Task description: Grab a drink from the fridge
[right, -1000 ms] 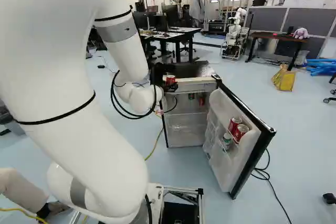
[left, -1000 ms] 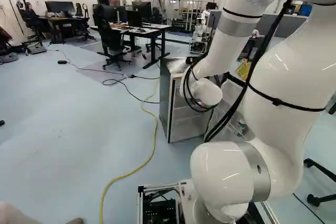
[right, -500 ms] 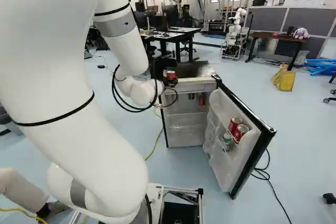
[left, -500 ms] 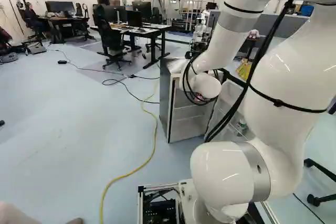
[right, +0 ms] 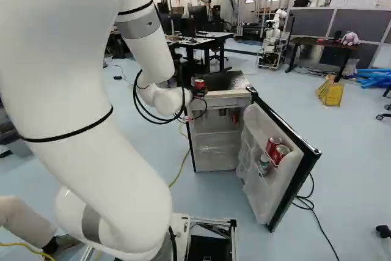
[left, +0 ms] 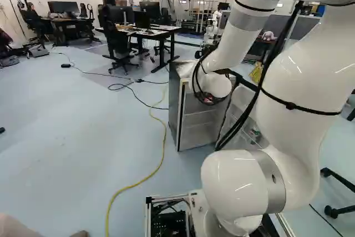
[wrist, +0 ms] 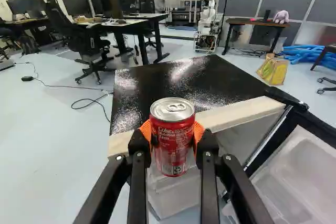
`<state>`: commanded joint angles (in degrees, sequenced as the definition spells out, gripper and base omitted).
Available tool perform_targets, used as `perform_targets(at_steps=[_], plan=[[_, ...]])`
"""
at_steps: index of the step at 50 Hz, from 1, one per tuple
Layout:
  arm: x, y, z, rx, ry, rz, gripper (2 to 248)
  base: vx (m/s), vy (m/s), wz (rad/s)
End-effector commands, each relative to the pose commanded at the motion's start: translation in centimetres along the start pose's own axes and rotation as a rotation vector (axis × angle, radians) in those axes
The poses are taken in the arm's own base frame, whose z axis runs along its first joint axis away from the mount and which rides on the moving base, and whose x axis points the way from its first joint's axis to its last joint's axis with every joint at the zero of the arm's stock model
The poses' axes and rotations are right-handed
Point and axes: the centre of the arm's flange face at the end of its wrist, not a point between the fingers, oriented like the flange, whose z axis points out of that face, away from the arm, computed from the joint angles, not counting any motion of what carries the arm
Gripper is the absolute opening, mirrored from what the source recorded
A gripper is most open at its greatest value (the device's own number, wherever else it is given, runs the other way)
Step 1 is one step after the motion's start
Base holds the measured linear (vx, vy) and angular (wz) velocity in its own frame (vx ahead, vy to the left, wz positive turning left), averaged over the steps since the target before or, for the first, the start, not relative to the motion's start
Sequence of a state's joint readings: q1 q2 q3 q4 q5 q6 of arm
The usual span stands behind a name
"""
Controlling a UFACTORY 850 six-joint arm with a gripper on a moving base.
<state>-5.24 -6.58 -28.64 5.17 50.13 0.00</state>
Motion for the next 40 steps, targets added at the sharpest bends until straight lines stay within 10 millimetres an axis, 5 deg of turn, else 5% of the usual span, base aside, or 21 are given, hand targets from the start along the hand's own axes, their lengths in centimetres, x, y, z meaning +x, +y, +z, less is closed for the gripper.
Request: perform_targets(at_steps=[40], plan=[[1.2, -0.2, 4.4, -0.002, 0.013, 0.002, 95, 0.000, 0.000, 0.000]])
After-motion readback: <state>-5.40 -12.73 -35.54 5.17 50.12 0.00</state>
